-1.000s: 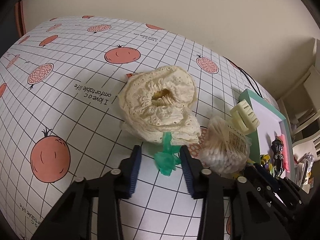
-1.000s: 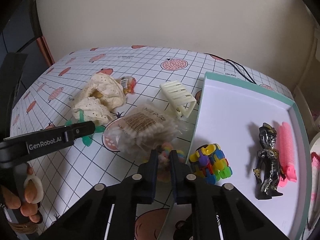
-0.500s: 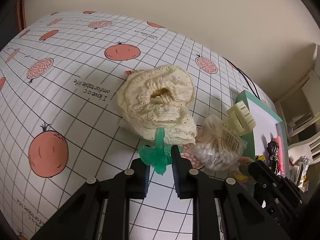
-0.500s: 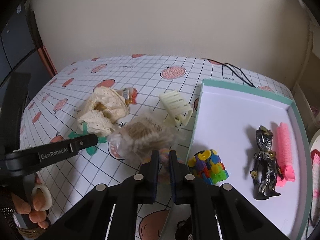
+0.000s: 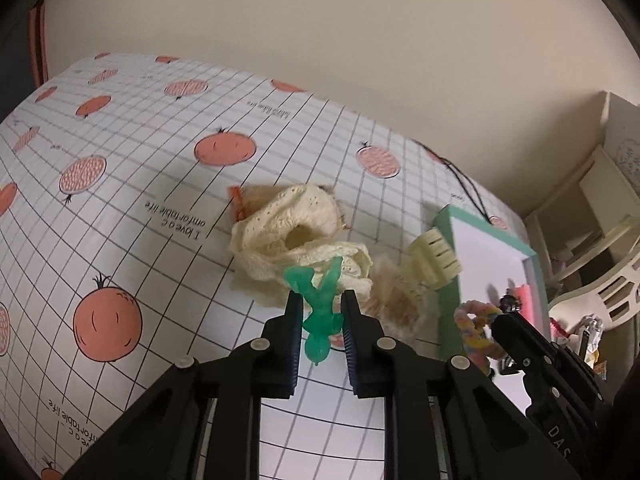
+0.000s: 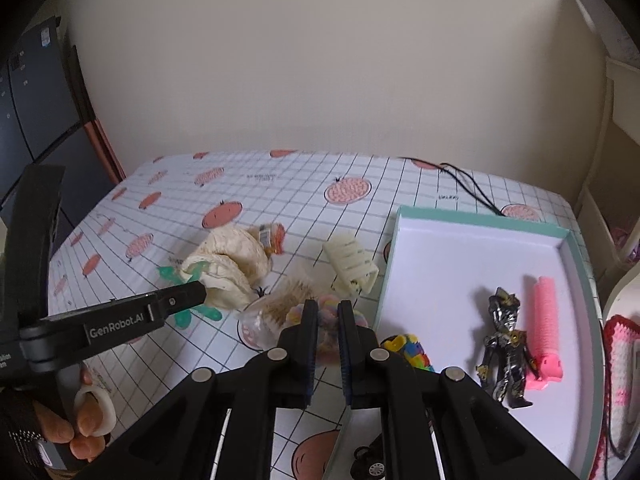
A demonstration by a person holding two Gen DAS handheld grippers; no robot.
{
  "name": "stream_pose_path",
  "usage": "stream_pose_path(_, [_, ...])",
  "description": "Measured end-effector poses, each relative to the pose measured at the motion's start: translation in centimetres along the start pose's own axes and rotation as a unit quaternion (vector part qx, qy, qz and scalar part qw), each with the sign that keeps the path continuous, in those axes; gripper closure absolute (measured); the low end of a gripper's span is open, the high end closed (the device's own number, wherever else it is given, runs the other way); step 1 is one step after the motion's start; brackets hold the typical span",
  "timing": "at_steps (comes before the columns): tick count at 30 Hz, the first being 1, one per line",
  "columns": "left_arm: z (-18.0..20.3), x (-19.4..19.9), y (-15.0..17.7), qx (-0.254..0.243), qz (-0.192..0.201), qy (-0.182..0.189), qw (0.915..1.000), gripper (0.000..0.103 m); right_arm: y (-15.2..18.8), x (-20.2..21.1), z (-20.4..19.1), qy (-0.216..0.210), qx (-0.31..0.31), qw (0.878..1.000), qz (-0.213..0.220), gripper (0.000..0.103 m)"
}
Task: Organize objects
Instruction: 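Close the left tool on the green propeller toy while the right tool grasps the rainbow bracelet, then carry the propeller toy with the left tool while the right tool carries the bracelet into the box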
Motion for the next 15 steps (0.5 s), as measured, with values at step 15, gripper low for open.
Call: stream_pose_path(15, [2.6, 3.0, -0.7, -0.007, 0.037, 0.022, 0.999, 0.083, -1.0, 2.2, 0.4, 0.0, 0.003, 1.0, 0.02, 0.092])
Point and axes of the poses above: each gripper's, at about its wrist camera, not at the fingertips, and x roughly against the way its jaws point, z to its right, y to its underside, the point moved 8 cm from there along -x, roughly the way its jaws point, and after that the axes turned 8 degrees about -y, right-handed, at the moved point
